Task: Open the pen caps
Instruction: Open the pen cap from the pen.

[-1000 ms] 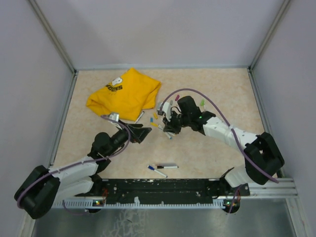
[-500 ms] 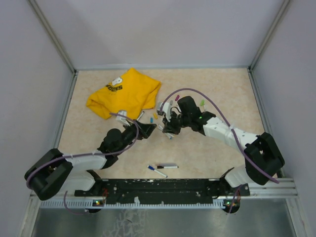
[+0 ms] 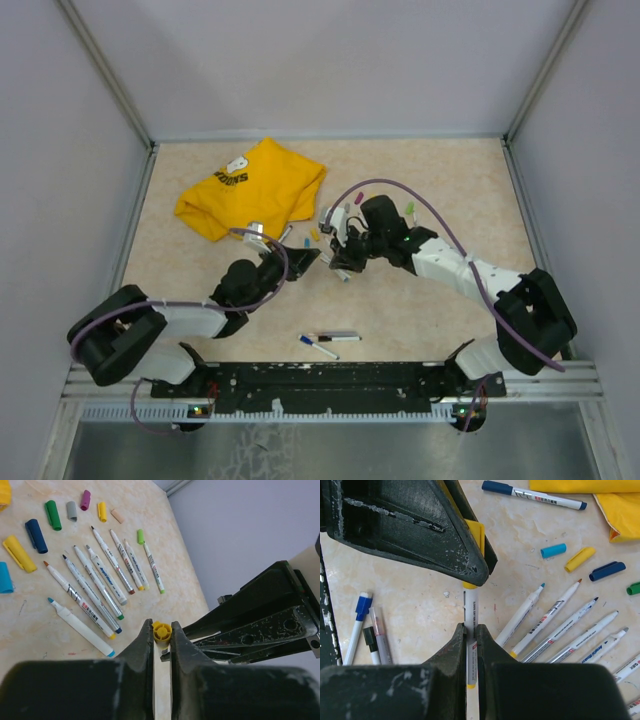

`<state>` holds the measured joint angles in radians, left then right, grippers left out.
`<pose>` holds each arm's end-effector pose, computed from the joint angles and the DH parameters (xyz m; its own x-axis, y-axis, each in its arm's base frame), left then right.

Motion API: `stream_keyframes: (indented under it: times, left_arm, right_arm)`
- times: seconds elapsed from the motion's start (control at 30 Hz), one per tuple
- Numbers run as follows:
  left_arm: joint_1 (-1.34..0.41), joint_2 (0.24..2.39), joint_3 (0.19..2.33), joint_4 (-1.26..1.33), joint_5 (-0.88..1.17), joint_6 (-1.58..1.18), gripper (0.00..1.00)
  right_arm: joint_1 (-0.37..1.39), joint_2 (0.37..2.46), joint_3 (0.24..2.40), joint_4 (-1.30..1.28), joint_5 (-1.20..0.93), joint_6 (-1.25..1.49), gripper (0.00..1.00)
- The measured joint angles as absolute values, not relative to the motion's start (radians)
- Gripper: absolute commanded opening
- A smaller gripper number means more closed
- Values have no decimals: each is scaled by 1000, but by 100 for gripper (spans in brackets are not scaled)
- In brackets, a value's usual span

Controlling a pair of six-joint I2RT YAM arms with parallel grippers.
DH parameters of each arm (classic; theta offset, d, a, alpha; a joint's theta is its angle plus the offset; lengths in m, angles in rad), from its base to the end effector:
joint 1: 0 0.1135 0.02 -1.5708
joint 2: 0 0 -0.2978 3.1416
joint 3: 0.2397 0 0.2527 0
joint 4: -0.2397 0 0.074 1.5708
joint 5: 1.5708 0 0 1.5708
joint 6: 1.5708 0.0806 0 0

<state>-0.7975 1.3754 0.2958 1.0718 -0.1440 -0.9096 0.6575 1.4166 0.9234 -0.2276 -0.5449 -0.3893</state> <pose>0.2071 -0.1956 0.2163 -0.4832 -0.6232 -0.6149 0.3690 0.4919 -0.7885 0.2327 0.2325 0.2501 -0.1680 -0.5397 -0.8249 -0.9670 0.2530 0.0314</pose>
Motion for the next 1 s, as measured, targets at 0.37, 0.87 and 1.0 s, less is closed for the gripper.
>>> stream_keyframes:
  times: [0.37, 0.87, 1.0]
  left_arm:
    - [-801, 1400, 298, 1131, -106, -916, 0]
    - [-764, 1401, 275, 1239, -21, -859, 0]
    - [-610, 1308, 278, 1207, -8, -850, 0]
  right_arm:
    - [650, 1417, 923, -231, -587, -385, 31]
    - [647, 1441, 925, -209, -648, -360, 0]
    - [638, 1470, 933, -207, -665, -353, 0]
